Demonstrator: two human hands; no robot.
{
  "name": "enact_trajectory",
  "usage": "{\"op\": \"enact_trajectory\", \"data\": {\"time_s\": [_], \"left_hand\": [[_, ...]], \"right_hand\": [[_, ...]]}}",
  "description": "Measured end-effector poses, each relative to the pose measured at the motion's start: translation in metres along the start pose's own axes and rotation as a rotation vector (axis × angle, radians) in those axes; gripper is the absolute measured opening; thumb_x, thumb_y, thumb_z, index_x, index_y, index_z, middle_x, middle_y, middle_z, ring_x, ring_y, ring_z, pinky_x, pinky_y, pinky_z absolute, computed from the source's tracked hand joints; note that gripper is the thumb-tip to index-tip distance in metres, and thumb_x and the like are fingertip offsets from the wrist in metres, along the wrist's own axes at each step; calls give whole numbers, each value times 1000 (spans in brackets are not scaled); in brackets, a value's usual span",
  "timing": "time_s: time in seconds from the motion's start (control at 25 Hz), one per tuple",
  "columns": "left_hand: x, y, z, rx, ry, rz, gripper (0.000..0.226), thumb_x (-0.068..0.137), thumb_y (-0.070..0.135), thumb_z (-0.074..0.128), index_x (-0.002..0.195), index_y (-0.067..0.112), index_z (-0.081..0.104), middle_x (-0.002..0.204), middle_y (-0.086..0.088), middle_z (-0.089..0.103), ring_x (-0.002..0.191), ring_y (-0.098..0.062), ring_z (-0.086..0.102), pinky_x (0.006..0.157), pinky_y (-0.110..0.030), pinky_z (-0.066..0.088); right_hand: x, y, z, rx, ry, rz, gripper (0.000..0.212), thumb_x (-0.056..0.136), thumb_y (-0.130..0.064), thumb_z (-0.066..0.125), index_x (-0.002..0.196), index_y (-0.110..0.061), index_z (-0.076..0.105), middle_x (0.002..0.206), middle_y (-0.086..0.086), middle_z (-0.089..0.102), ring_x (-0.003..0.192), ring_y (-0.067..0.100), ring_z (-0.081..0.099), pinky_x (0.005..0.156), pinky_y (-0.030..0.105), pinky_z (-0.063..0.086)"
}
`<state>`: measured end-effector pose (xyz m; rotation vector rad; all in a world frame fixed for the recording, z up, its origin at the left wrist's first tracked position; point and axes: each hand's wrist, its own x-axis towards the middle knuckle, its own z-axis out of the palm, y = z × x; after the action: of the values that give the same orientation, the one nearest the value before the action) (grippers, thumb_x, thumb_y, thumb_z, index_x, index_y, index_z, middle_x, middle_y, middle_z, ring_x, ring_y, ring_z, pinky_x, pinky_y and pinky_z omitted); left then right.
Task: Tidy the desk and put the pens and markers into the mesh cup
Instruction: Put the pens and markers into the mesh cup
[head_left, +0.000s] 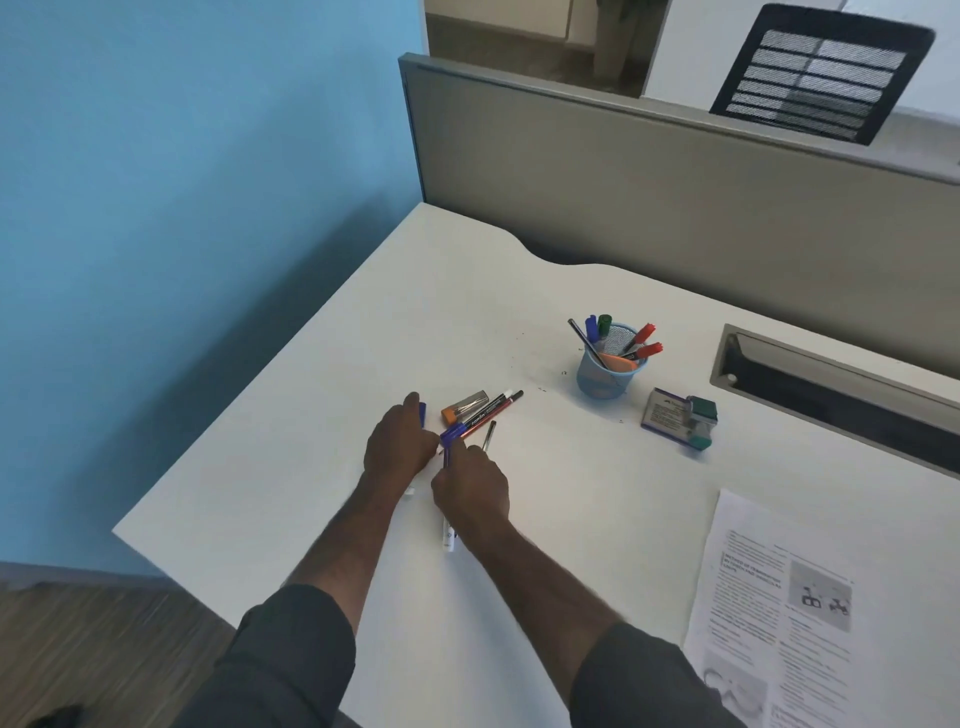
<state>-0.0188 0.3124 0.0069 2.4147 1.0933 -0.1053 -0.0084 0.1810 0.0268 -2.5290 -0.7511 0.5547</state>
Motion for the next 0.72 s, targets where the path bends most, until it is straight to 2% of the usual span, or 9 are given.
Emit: {"op": "enact_trajectory", "data": {"time_s": [0.08,0.16,0.32,0.44,0.56,0.64,0.72], "left_hand": [[1,4,-8,-41,19,14,71,84,26,69,147,16,38,136,-11,58,121,-30,58,93,-36,50],[2,12,-16,-127,43,38,70,83,27,69,146,17,42,132,-10,61,117,-29,60,91,-35,49],[-5,42,-28,-261,65,96,57,78,25,68,132,23,51,99,-7,68,86,-23,64,71,-27,49],[-14,71,-33,-437,65,130,47,77,21,68,119,31,49,76,0,62,68,-17,64,55,-24,48],[-22,100,-36,-642,88,158,45,75,15,67,107,36,44,77,2,59,57,-9,59,49,-17,46],[-26,120,-38,-715,132,216,48,74,12,68,106,35,42,82,1,60,59,-7,61,46,-9,43],[-27,138,-41,-779,166,270,47,76,11,70,107,33,42,87,-1,62,63,-12,66,46,-10,46]], "right_hand": [[1,6,-12,61,30,3,28,91,-21,51,118,-14,55,103,8,62,93,27,61,69,30,40],[3,15,-30,149,84,17,29,87,-23,54,115,-16,57,100,6,65,93,27,61,72,30,44],[12,39,-78,314,211,71,43,84,-26,58,127,-23,59,103,3,69,97,22,62,85,33,51],[19,63,-117,374,326,80,46,83,-23,63,129,-23,59,95,-1,68,85,14,60,75,26,46],[25,85,-155,411,444,86,42,86,-20,65,128,-24,58,99,0,69,83,13,61,72,23,42],[30,97,-178,426,527,91,40,88,-18,66,127,-23,58,104,2,70,88,16,62,75,25,44],[34,106,-199,459,591,86,40,87,-14,67,125,-22,59,105,3,69,89,21,64,80,31,49]]}}
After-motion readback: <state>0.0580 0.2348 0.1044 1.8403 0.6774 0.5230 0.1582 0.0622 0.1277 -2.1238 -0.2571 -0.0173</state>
